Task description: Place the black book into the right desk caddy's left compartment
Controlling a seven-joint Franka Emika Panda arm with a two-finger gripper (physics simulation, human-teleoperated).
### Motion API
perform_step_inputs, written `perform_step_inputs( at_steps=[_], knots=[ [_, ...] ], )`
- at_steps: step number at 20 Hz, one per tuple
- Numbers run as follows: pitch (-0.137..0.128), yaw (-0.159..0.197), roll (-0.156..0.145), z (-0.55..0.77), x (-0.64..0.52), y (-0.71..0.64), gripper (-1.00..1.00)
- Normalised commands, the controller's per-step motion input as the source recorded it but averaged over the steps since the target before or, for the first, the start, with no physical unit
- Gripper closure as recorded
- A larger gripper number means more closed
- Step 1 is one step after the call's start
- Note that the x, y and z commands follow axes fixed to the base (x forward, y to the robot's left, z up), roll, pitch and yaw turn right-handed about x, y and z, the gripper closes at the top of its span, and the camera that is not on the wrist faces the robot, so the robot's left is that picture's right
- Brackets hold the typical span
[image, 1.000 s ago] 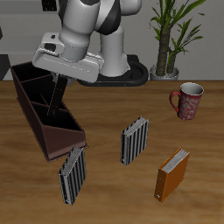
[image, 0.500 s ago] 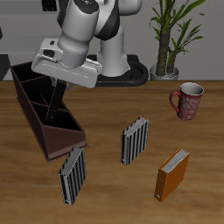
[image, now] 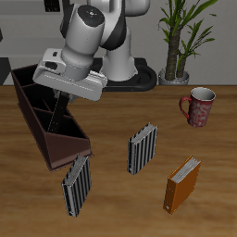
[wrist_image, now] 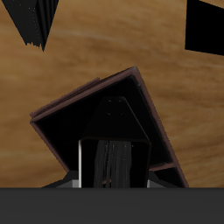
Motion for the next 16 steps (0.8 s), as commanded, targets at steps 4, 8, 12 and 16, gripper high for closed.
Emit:
perform_step_inputs(
  at_steps=[4, 8, 12, 16],
  knots=[
    [0.018, -0.005, -0.011, -0.11, 0.02, 0.01, 1.0],
    [0.027, -0.019, -0.029, -0.16, 0.06, -0.09, 1.0],
    [0.03, 0.0, -0.002, -0.22, 0.05, -0.04, 1.0],
    [0.013, -0.011, -0.021, -0.1, 0.03, -0.06, 1.0]
  ],
)
